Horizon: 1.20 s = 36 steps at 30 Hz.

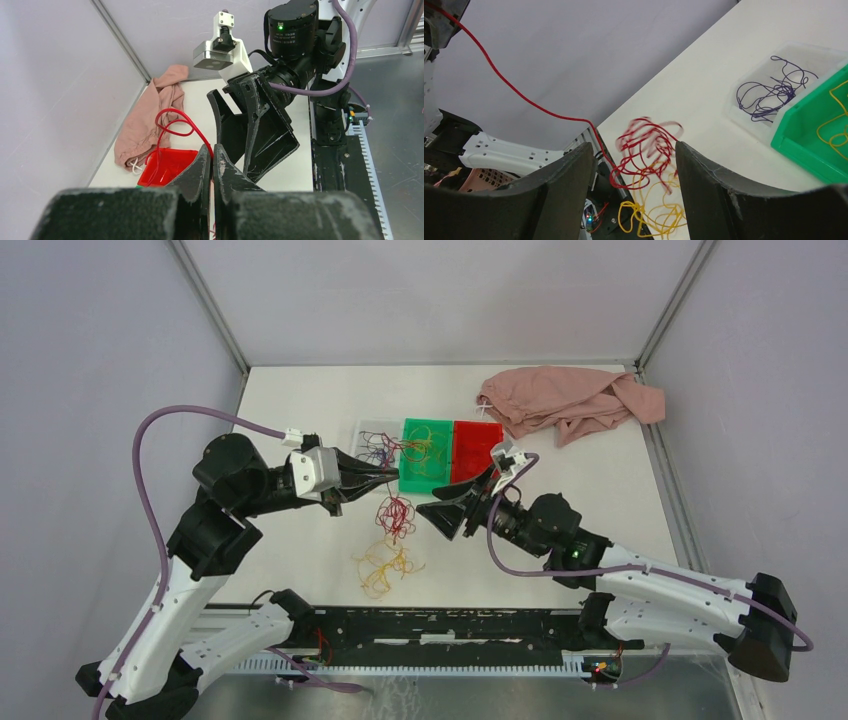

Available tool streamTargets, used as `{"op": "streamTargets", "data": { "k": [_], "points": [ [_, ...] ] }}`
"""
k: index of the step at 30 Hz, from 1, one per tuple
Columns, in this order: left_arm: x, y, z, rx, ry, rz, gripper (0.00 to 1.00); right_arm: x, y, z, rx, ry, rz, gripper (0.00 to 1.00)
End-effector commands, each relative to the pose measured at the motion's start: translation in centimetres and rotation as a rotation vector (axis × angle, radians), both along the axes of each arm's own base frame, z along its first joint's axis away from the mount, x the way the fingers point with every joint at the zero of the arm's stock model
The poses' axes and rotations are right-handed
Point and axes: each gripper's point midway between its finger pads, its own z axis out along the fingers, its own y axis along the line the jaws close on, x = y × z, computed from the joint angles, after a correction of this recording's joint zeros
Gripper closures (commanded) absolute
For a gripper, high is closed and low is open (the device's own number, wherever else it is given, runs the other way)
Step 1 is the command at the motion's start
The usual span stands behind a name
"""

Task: Untangle the cables
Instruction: Untie the cable.

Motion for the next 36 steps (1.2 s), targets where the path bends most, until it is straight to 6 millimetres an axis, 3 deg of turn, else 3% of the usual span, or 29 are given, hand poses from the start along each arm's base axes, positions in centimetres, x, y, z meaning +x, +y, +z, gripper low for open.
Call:
{"op": "streamTargets", "data": {
  "k": [1,10,17,23,27,32,36],
  "points": [
    [0.3,0.1,0.8,-0.013,-0.065,0.015,0.97,-1.1,0.5,2.9,0.083,-0.043,0.070,0.32],
    [0.6,0.0,1.3,-0.017,-0.075,0.019,0.97,-0.7,3.8,2.3,0.080,-0.011,0.133,0.35],
    [0.8,-0.1,1.9,-0.018,-0.092,0.018,0.97,-1.2,6.9,2.8,0.134,0.012,0.226,0.43],
    [1.1,-0.1,2.6,-0.021,-0.122,0.031,0.97,-1.7,9.0,0.5,0.124,0.077,0.265,0.47],
    [1.0,0.2,3.3,-0.025,-0.153,0.038,0.97,0.1,6.4,-2.2,0.039,0.118,0.104,0.37],
    [0.9,0.3,3.3,-0.024,-0.157,0.036,0.97,1.0,1.8,-2.1,0.002,0.039,-0.023,0.31],
    [0.9,0.2,3.3,-0.024,-0.155,0.033,0.97,0.0,-0.8,-1.6,-0.059,-0.076,-0.025,0.30]
  ]
}}
